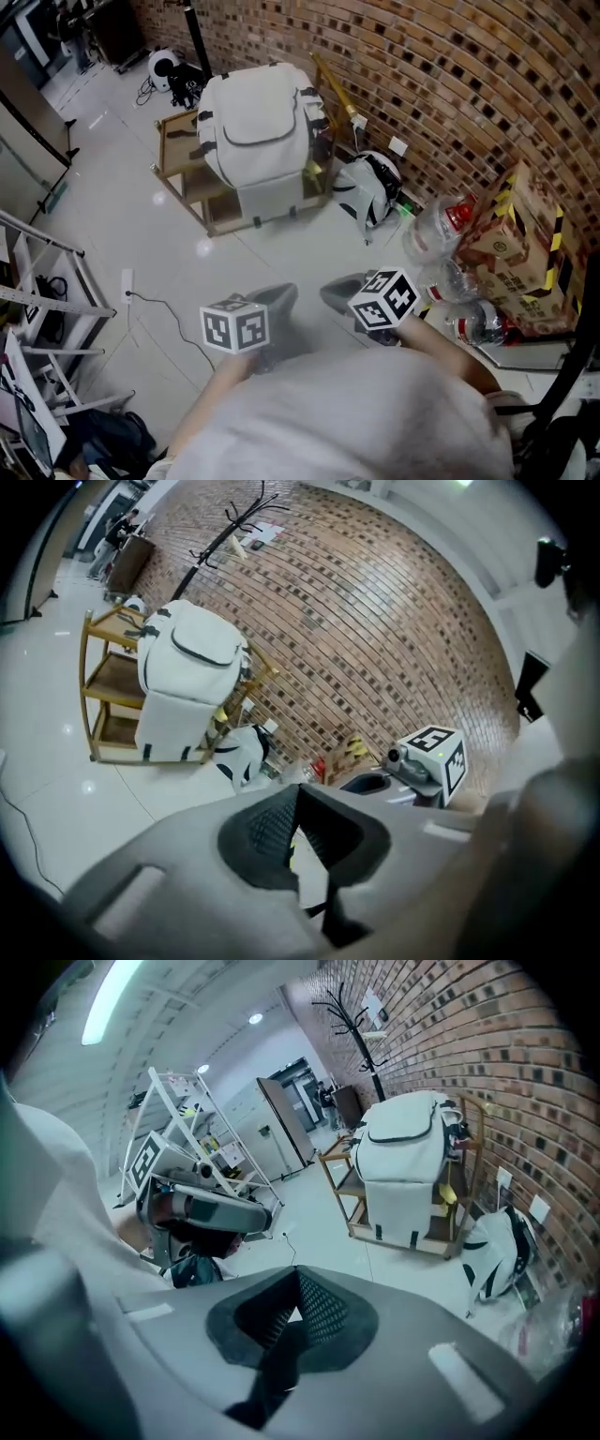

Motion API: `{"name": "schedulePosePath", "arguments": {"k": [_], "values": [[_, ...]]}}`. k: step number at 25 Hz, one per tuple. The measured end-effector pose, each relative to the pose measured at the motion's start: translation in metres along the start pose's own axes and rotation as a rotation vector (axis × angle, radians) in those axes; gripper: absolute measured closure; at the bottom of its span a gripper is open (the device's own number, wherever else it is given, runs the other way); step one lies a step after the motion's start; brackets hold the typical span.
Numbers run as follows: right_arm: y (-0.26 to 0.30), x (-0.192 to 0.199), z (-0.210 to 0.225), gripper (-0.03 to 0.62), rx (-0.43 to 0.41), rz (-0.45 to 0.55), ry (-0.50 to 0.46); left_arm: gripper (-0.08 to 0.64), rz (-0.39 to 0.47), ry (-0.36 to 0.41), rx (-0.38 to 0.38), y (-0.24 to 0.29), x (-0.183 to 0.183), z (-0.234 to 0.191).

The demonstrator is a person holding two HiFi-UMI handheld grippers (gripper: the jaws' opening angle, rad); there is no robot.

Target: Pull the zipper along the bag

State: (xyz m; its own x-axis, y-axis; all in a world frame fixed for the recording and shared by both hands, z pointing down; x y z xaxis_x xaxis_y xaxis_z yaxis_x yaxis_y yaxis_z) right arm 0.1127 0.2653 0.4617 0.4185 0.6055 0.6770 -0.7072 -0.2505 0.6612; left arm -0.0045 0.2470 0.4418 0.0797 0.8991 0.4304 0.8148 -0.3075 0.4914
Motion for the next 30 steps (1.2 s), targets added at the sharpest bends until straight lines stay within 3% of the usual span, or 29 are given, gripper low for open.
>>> {"name": "schedulePosePath", "arguments": {"k": [4,12,17,30], "values": [[-0.054,0.043,-0.029,0.591,0.019,0.095,0.06,0.56,0.004,0.031,-0.017,-0.008,0.063,0.043],[-0.098,0.058,-0.07,0.591,0.066,0.166,0.022,0.56,0.011,0.039,-0.027,-0.028,0.108,0.083],[-0.098,0.058,-0.083,0.591,0.072,0.167,-0.016,0.56,0.021,0.067,-0.018,-0.033,0.111,0.094],[-0.1,0.061,-0.099,0.591,0.028,0.175,-0.038,0.56,0.051,0.051,-0.043,-0.047,0.129,0.097]]}}
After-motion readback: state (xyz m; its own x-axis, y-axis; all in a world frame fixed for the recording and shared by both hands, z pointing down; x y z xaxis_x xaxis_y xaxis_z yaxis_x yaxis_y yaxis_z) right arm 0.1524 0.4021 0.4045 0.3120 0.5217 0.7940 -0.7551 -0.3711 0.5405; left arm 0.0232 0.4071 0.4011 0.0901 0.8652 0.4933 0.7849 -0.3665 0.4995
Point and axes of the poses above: the fingertips, and each gripper's own axes: y forward along the fingers, z to its right, x out of its underside, the point moved 5 cm from there along -y, backward along the fingers, and after that the axes turned 12 degrees about -y, right-handed, at the moved point
